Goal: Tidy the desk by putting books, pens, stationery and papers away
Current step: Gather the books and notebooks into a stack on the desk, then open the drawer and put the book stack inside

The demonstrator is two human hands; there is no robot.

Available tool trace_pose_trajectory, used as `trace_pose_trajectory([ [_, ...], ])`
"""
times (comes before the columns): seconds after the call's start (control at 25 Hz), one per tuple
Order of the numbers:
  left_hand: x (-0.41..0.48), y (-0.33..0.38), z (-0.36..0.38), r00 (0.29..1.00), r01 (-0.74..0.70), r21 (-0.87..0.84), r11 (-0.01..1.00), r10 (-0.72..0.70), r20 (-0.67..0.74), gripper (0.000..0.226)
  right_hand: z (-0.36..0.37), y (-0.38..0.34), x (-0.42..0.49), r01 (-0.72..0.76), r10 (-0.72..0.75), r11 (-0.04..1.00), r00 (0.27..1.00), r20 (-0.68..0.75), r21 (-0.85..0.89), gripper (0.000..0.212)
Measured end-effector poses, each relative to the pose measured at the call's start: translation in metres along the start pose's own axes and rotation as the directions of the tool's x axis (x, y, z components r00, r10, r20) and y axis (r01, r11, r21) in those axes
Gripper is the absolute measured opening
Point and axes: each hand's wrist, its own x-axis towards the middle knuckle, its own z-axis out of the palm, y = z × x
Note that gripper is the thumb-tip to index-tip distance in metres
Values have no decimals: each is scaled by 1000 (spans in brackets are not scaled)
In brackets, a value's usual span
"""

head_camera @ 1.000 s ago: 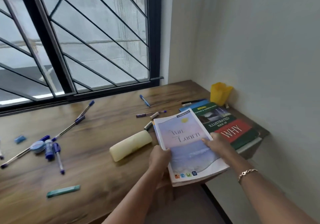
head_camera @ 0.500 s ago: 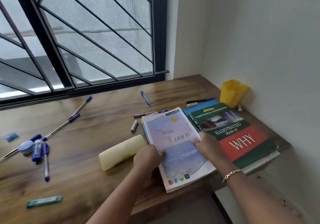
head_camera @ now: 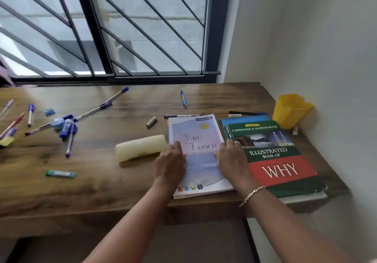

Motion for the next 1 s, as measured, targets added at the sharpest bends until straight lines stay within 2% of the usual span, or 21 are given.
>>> trace_pose_trajectory([
  [0.08,-10,10,5,985,-133,31,991,135,-111,44,2,9,-2,87,-87,996,996,-15,-20,31],
  [0.12,-15,18,10,976,-183,30,983,186,-111,48,3,13,-5,133,-133,990,991,-7,-41,33],
  [0.24,-31,45,15,986,-160,-66,985,162,35,62,5,27,-16,203,-201,978,979,41,-47,45],
  [0.36,-43,63,19,974,-108,-110,988,127,185,64,5,40,-28,242,-241,970,969,45,-13,56],
  [0.48,-56,73,21,966,-101,-132,986,129,224,63,4,52,-40,247,-253,966,964,81,69,65],
  [0.6,-69,74,22,968,-126,-119,985,148,204,65,4,59,-53,265,-270,958,962,33,107,63],
  [0.72,-83,74,23,966,-179,-133,975,200,162,84,9,56,-67,328,-309,934,941,-137,142,50],
  [0.8,-94,73,27,960,-261,-161,952,274,65,75,11,51,-80,381,-341,913,909,-240,147,45],
  [0.88,-106,67,35,912,-398,-130,908,378,-159,50,13,43,-96,438,-362,881,868,-341,178,37],
  [0.92,-111,61,42,871,-446,-123,887,398,-287,42,14,38,-104,454,-357,866,855,-377,209,35],
  [1.0,-129,53,48,832,-450,-160,879,348,-431,31,16,27,-122,470,-336,834,847,-412,287,30],
])
